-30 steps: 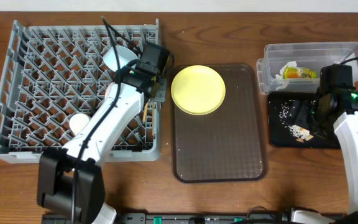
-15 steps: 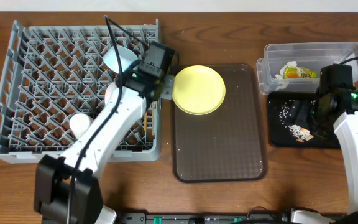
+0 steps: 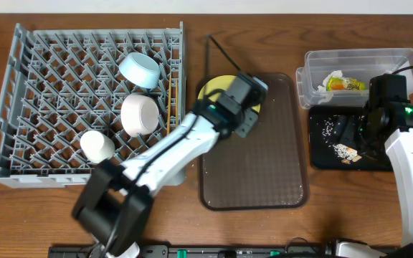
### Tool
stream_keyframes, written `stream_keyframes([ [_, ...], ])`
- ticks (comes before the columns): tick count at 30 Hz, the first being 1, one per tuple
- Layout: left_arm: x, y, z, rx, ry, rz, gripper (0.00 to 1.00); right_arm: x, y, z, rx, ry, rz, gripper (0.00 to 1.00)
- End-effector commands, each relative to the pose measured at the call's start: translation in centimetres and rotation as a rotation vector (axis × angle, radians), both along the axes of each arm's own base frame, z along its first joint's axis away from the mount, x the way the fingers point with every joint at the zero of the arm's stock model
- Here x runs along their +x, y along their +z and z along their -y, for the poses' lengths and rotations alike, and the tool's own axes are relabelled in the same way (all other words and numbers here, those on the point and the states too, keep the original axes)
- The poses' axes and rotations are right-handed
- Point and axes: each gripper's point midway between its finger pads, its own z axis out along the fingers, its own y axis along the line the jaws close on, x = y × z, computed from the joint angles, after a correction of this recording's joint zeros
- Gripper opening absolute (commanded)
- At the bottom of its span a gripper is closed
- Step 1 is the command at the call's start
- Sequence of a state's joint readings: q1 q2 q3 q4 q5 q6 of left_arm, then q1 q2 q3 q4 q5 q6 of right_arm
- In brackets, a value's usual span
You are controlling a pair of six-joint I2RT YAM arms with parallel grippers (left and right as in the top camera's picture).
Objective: Sort waste into correct bins and load items into the dishwasher rack
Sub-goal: 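Grasp the yellow plate's rim with the left gripper and lift it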
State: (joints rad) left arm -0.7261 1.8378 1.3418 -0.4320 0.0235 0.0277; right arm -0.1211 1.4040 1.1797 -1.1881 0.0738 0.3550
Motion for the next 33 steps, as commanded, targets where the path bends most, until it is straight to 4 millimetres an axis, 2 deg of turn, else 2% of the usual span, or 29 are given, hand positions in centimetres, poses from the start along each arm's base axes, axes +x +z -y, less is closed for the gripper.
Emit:
stream_keyframes([
  [1,-0.4,-2.3,0.9,0.058,-0.087,-0.008,0.48,0.0,0.3,0.2,0.000,0.002,0.009,0.95],
  [5,-0.4,-4.7,0.8,0.092,-0.097,-0.040,0.54,0.0,0.3,0.2,0.000,0.002,0.009,0.94],
  [14,-0.7,-8.9,0.4,0.147,-0.102,-0.101,0.52,-0.1,0.3,0.2,0.001,0.002,0.006,0.94],
  [21,-0.8,-8.8,0.4,0.148,-0.102,-0.104,0.09,-0.2,0.2,0.2,0.001,0.002,0.000,0.94],
  [22,-0.8,-8.5,0.4,0.146,-0.103,-0.101,0.06,-0.2,0.2,0.2,0.001,0.002,0.000,0.94],
  [24,-0.8,-7.6,0.6,0.135,-0.106,-0.088,0.06,-0.2,0.2,0.2,0.001,0.003,0.001,0.95],
  [27,-0.8,-5.0,1.2,0.099,-0.115,-0.044,0.06,-0.2,0.3,0.2,0.000,0.003,0.001,0.94],
  [33,-0.9,3.0,1.7,-0.024,-0.093,0.075,0.06,-0.2,0.3,0.3,-0.008,0.005,0.000,0.94],
])
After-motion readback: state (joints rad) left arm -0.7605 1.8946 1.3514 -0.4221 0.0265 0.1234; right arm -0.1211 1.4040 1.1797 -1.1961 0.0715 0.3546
